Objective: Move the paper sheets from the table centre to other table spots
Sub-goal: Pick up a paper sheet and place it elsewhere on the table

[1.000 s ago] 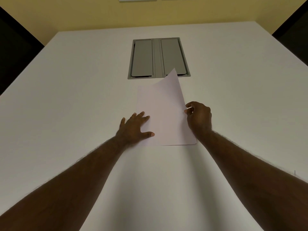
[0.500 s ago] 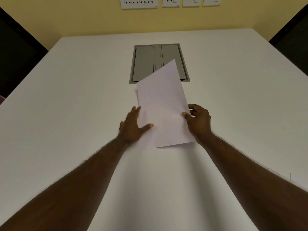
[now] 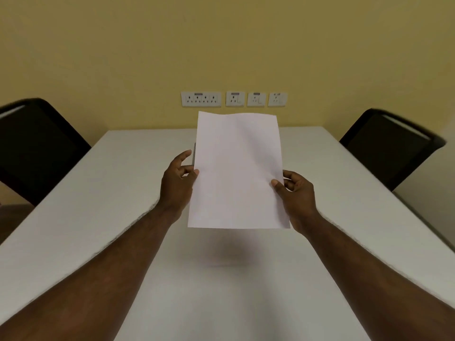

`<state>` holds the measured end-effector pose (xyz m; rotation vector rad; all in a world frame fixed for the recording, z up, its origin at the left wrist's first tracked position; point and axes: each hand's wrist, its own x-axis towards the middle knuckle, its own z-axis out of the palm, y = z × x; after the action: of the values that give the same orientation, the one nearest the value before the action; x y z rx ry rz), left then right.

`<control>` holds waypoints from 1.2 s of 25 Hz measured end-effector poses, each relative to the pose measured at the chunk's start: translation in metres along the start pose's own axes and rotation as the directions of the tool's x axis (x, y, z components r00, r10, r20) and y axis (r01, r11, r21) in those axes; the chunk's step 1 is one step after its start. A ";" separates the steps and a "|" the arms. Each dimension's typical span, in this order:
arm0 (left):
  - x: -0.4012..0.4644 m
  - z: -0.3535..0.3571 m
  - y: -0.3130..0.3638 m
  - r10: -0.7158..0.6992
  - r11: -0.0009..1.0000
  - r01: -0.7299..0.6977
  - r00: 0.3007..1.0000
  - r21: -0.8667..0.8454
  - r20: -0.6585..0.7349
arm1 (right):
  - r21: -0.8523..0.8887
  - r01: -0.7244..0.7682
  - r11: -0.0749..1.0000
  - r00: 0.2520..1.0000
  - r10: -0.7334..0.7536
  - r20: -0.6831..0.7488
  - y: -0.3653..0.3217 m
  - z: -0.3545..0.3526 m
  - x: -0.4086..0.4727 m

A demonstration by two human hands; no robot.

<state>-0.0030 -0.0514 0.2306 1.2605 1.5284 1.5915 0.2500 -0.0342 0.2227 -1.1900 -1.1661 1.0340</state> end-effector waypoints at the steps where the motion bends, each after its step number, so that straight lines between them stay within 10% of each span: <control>1: -0.005 -0.002 0.022 0.035 0.999 -0.035 0.999 -0.017 0.011 | 0.015 0.014 1.000 1.000 -0.014 -0.009 -0.018 -0.006 -0.007; 14: -0.157 0.029 0.222 0.258 0.947 -0.207 0.946 -0.246 0.195 | 0.025 0.189 0.982 0.968 -0.182 -0.170 -0.190 -0.157 -0.161; 30: -0.489 0.255 0.330 0.336 0.934 -0.193 0.763 -0.301 0.552 | -0.111 0.186 0.976 0.876 -0.215 -0.432 -0.238 -0.545 -0.434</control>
<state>0.4755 -0.4412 0.4110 1.6933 0.7683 1.2912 0.7326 -0.5573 0.4101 -1.2450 -0.9402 0.5295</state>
